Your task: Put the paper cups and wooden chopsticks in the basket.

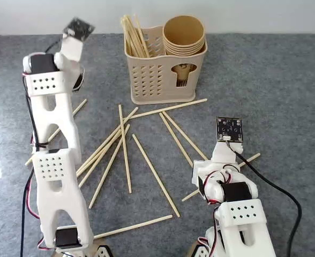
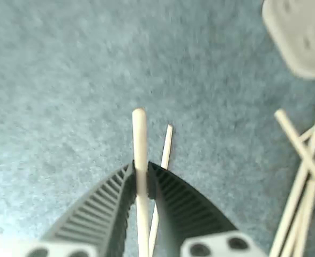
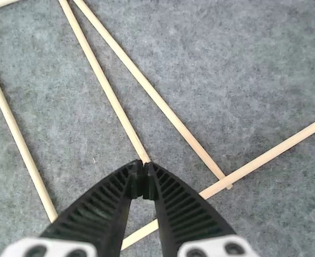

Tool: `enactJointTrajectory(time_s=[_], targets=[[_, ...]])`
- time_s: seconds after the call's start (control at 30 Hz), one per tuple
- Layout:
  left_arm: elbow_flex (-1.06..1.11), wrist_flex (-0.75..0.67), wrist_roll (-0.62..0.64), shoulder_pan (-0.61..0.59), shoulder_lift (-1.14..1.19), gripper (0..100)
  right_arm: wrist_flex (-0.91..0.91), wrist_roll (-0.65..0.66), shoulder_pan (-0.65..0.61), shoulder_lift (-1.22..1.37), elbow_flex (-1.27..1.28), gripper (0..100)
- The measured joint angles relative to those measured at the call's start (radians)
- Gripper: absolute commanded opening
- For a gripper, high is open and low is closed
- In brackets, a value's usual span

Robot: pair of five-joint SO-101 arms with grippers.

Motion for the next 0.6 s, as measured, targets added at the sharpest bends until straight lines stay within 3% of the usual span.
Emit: enactJointTrajectory(time_s=[0.4,0.6], targets=[[0.0,-0.002,0.19,0.15,-0.345,1,0.0,0.0,0.0,0.0,0.0,0.8],[0.0,-0.175,0.321,0.249,-0.502,1,0.0,0.0,0.0,0.0,0.0,0.8]])
